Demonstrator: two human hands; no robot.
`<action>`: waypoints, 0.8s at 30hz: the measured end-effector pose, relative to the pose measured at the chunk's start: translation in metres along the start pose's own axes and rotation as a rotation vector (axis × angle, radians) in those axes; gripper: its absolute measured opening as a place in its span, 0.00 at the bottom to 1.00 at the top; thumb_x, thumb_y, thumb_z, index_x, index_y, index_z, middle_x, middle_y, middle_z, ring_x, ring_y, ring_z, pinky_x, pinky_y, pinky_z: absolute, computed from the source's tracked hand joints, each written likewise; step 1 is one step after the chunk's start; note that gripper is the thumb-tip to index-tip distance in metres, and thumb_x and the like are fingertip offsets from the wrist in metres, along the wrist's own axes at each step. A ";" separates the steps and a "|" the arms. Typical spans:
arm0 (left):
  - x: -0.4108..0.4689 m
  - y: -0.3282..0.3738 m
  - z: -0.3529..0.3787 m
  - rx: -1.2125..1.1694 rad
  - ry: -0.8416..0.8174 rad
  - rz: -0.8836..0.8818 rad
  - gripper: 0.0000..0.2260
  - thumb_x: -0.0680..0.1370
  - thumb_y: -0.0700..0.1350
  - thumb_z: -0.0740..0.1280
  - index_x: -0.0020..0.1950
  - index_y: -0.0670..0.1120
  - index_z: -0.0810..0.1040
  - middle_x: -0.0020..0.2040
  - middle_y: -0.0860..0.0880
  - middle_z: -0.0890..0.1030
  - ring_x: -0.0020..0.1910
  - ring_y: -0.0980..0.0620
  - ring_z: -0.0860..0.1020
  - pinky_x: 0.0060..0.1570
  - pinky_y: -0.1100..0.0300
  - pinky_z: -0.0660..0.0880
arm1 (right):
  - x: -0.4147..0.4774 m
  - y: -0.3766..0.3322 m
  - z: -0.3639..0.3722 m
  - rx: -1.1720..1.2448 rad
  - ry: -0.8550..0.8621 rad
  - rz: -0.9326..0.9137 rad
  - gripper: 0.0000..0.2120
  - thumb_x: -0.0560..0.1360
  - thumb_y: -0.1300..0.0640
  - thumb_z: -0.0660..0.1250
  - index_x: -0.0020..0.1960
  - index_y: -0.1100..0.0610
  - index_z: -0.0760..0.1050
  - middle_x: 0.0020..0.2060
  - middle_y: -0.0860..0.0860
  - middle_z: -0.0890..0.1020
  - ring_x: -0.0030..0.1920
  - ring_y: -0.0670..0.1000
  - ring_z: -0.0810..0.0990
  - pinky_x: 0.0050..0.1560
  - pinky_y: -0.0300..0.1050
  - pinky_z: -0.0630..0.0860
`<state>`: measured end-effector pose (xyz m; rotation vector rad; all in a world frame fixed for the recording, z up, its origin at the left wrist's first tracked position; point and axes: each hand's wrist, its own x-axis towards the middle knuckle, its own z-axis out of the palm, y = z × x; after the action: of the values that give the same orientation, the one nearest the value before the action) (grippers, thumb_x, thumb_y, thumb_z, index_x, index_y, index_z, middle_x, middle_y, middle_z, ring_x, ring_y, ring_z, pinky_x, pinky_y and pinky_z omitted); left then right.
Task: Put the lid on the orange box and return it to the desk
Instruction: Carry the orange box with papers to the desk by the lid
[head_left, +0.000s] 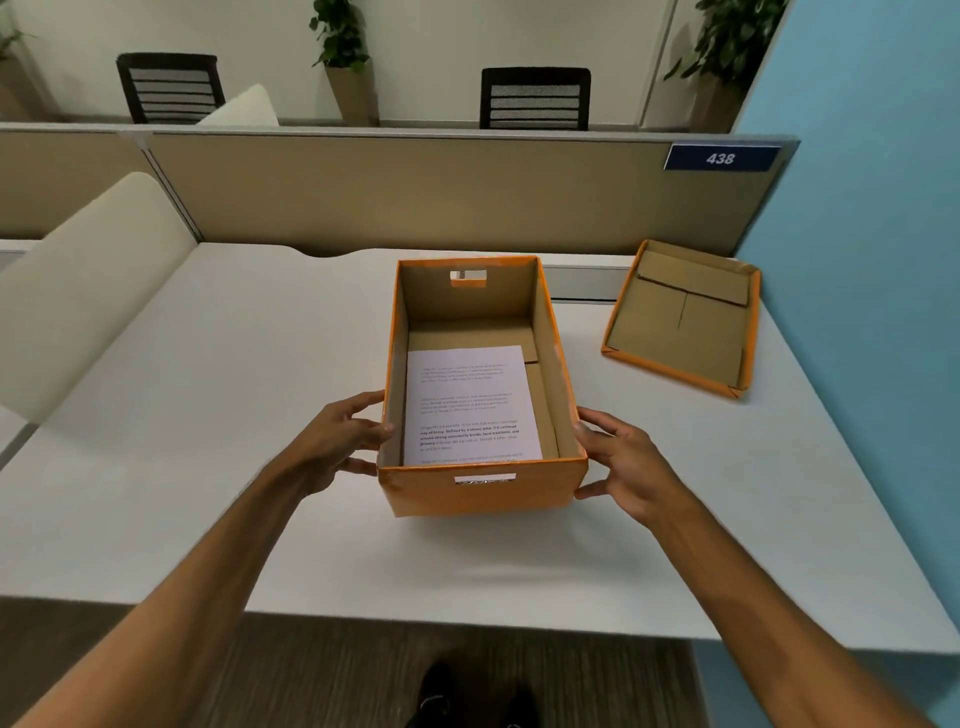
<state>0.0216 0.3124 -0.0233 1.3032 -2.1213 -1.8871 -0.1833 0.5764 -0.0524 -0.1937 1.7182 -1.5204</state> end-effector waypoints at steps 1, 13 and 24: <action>-0.001 -0.002 0.003 0.004 0.000 -0.008 0.27 0.79 0.41 0.68 0.77 0.52 0.65 0.62 0.41 0.80 0.59 0.36 0.79 0.56 0.32 0.76 | -0.004 0.003 0.000 0.004 0.009 0.002 0.19 0.79 0.54 0.67 0.70 0.49 0.74 0.56 0.49 0.85 0.59 0.53 0.80 0.45 0.66 0.79; 0.003 -0.021 0.007 0.051 -0.023 -0.048 0.26 0.80 0.37 0.65 0.77 0.50 0.65 0.61 0.40 0.79 0.59 0.37 0.79 0.55 0.33 0.76 | -0.022 0.035 0.011 0.037 0.089 0.032 0.18 0.79 0.53 0.68 0.68 0.47 0.75 0.57 0.49 0.85 0.62 0.54 0.79 0.53 0.69 0.78; -0.002 -0.033 0.007 0.087 -0.016 -0.018 0.26 0.81 0.41 0.63 0.78 0.52 0.62 0.67 0.40 0.77 0.63 0.38 0.77 0.59 0.35 0.75 | -0.026 0.043 0.019 0.022 0.137 0.038 0.15 0.78 0.49 0.67 0.65 0.42 0.77 0.55 0.47 0.85 0.61 0.53 0.79 0.60 0.67 0.73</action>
<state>0.0379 0.3217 -0.0518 1.3323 -2.2303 -1.8373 -0.1372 0.5892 -0.0772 -0.0462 1.8004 -1.5552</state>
